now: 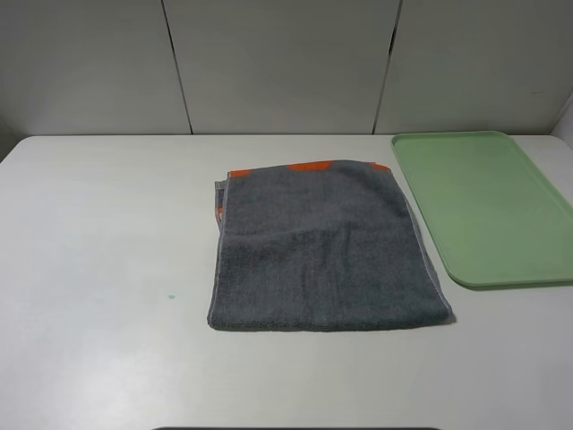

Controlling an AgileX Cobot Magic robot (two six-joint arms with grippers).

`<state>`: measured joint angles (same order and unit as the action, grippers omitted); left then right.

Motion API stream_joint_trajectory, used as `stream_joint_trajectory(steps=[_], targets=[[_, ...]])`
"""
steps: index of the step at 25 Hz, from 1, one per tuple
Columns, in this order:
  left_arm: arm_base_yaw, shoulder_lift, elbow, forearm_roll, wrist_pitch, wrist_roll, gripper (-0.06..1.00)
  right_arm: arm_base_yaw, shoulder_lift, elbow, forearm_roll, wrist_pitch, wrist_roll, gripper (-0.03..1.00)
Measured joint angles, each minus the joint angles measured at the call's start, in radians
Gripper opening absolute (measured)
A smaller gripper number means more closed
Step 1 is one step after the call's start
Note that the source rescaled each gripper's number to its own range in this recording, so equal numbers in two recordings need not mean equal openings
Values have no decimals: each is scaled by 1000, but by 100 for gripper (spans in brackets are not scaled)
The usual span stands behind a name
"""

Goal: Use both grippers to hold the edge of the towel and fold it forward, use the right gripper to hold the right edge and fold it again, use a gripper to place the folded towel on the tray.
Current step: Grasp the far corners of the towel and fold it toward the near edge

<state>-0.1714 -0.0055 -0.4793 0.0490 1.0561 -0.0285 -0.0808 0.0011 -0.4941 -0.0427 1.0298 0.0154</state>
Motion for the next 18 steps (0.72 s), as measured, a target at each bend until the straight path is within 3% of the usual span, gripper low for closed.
stream_joint_trajectory(steps=[18], targets=[[0,0,0,0,0,0,98,0,0,0,0,0,0,100]])
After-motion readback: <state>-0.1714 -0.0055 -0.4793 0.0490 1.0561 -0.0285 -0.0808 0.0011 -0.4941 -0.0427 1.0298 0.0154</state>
